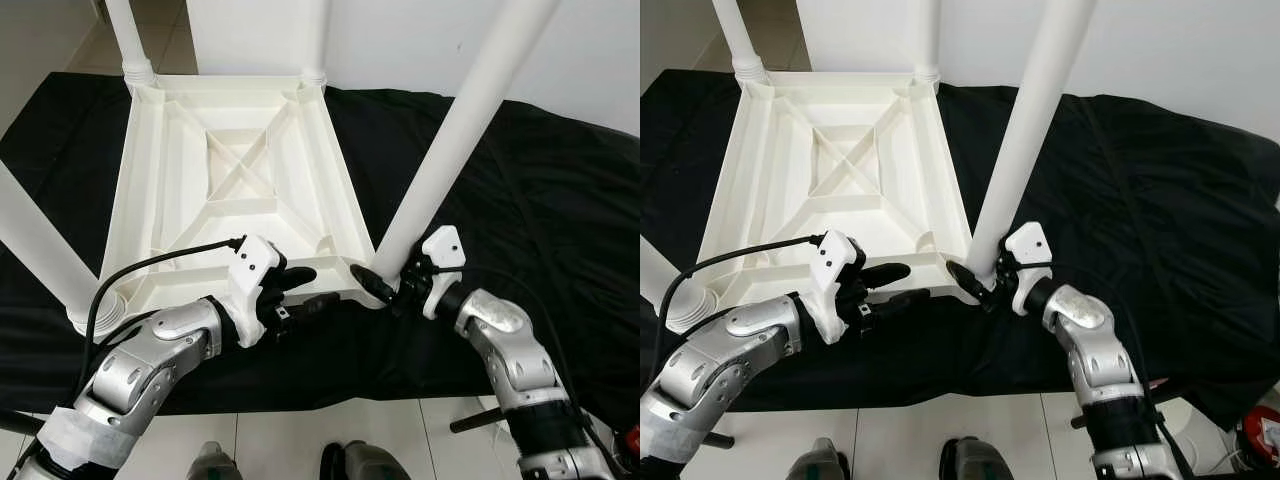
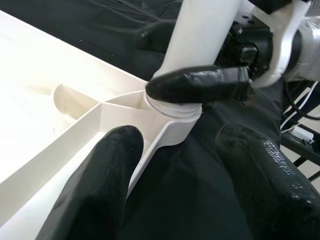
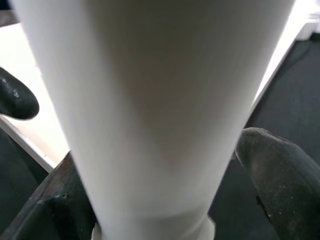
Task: Building children table
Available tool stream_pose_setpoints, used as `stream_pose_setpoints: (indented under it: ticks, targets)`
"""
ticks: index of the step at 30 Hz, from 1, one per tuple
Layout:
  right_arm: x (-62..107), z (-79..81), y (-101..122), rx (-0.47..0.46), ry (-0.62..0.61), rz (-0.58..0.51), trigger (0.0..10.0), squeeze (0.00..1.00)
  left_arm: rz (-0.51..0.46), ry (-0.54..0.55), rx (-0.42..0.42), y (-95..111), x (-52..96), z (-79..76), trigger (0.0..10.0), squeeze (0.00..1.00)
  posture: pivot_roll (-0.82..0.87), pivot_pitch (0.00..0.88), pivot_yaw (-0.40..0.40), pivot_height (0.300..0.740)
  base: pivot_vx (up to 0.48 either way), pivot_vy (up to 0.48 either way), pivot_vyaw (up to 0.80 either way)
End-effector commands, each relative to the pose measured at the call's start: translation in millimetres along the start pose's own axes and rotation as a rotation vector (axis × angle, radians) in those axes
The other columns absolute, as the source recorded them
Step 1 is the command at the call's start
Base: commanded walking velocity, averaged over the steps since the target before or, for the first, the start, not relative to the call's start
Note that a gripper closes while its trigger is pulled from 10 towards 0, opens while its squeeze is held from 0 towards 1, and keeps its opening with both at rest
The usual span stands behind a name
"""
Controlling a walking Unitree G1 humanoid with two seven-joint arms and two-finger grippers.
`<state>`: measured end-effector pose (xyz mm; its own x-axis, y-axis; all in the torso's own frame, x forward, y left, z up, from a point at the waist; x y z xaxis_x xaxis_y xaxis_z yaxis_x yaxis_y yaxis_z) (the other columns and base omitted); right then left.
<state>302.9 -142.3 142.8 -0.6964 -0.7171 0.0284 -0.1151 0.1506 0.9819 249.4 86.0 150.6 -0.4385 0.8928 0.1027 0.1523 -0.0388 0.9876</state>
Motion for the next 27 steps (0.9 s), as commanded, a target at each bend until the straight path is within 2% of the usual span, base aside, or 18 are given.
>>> stream_pose_setpoints:
  ticks: [1,2,3,16,17,18,19,21,27]
  targets:
    - [-2.7,0.5,-2.4,0.003,0.036,0.003,10.0,0.0,0.01,-0.154,-0.001,0.4,-1.7,-13.3,10.0,0.0,0.05,0.051,-0.052,0.74,0.0,0.0,0.0]
    - [-3.1,-0.2,-3.0,0.004,0.045,0.003,3.2,0.0,0.01,-0.157,-0.002,0.6,-1.9,-13.6,10.0,0.0,0.06,0.051,-0.052,0.74,0.0,0.0,0.0]
    - [-2.5,-0.2,-3.9,0.001,0.057,0.002,0.0,0.0,0.011,-0.158,-0.002,0.7,-1.8,-13.7,10.0,0.0,0.06,0.051,-0.051,0.74,0.0,0.0,0.0]
    - [5.0,2.8,-11.6,-0.027,0.077,-0.001,0.0,0.0,0.014,-0.166,0.005,-0.9,-2.4,-16.4,10.0,0.0,0.05,0.058,-0.051,0.74,0.0,0.0,0.0]
    - [5.3,4.7,-13.0,-0.035,0.065,0.0,5.0,0.0,0.014,-0.168,0.008,-1.7,-3.2,-17.1,10.0,0.0,0.05,0.058,-0.051,0.74,0.0,0.0,0.0]
    - [5.1,5.7,-14.1,-0.04,0.058,-0.001,5.0,0.0,0.014,-0.17,0.009,-2.2,-3.7,-17.5,10.0,0.0,0.05,0.058,-0.051,0.74,0.0,0.0,0.0]
    - [4.9,7.3,-14.5,-0.055,0.05,-0.002,10.0,0.0,0.014,-0.171,0.01,-2.4,-4.1,-18.0,10.0,0.0,0.05,0.06,-0.053,0.74,0.0,0.0,0.0]
    - [2.2,7.9,-15.2,-0.071,-0.034,0.013,10.0,0.0,0.013,-0.17,0.012,-2.7,-4.6,-18.2,10.0,0.0,0.04,0.059,-0.057,0.74,0.0,0.0,0.0]
    - [-1.5,10.6,-14.9,-0.07,-0.125,0.013,10.0,0.0,0.013,-0.166,0.012,-3.7,-5.5,-17.9,10.0,0.0,0.04,0.059,-0.061,0.74,0.0,0.0,0.0]
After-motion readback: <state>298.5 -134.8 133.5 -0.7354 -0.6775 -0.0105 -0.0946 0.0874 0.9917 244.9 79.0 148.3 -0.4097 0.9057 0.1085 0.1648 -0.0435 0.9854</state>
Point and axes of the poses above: a point about 5 cm out from each wrist's last joint towards the gripper, its own x axis pointing back from the gripper into the wrist, its own y axis along the axis of the wrist's last joint, z = x × y, the point moved 1 cm from there along -x, pointing out of the wrist towards the gripper, and after that the axes turned 1 degree about x, right-handed, at the moved point
